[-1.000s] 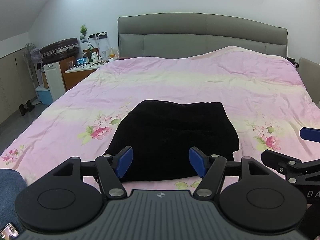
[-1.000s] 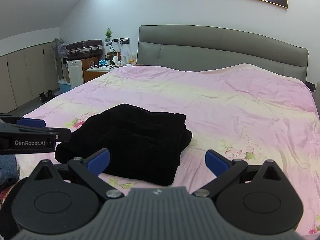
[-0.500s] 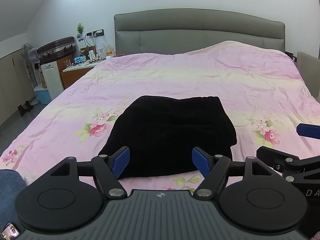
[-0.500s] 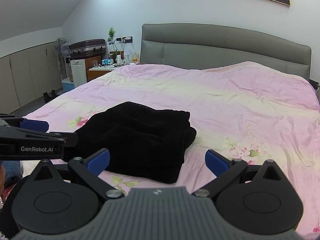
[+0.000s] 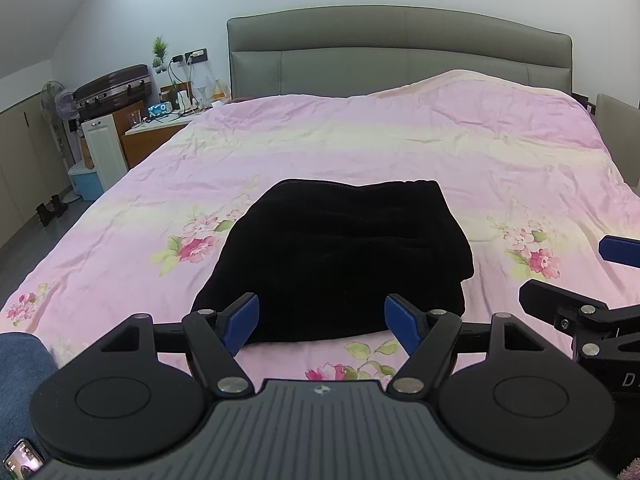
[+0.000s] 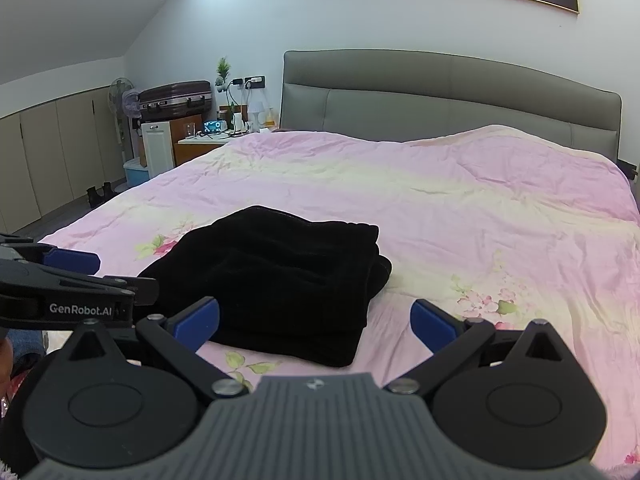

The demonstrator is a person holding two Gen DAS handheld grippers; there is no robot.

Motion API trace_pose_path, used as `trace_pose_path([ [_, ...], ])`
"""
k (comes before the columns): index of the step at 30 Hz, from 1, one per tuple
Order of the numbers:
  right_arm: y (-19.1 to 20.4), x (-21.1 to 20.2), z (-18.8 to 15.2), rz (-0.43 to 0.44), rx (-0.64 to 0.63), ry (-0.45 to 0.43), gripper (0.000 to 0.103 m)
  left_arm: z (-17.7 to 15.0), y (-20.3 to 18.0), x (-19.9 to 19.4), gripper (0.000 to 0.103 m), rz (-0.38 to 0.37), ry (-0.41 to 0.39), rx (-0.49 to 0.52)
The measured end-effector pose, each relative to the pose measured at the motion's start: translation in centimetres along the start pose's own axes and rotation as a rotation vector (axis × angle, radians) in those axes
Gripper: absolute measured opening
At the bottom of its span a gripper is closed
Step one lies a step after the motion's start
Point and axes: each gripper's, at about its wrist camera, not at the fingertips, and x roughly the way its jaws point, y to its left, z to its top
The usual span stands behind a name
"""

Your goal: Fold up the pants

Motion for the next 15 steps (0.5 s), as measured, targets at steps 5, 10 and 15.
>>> trace_pose_path([
  [5, 0.01, 0.05, 0.01, -0.001, 0.005, -0.003, 0.098, -0.02, -0.02, -0.08, 0.084, 0.004, -0.001, -0.001],
  [10, 0.07, 0.08, 0.01, -0.002, 0.008, -0.005, 0.098, 0.02, -0.07, -0.21, 0.084, 0.009, -0.001, -0.003],
  [15, 0.09, 0.11, 0.01, -0.003, 0.008, -0.005, 0.098, 0.03, -0.06, -0.20, 0.084, 0.009, -0.002, -0.002],
])
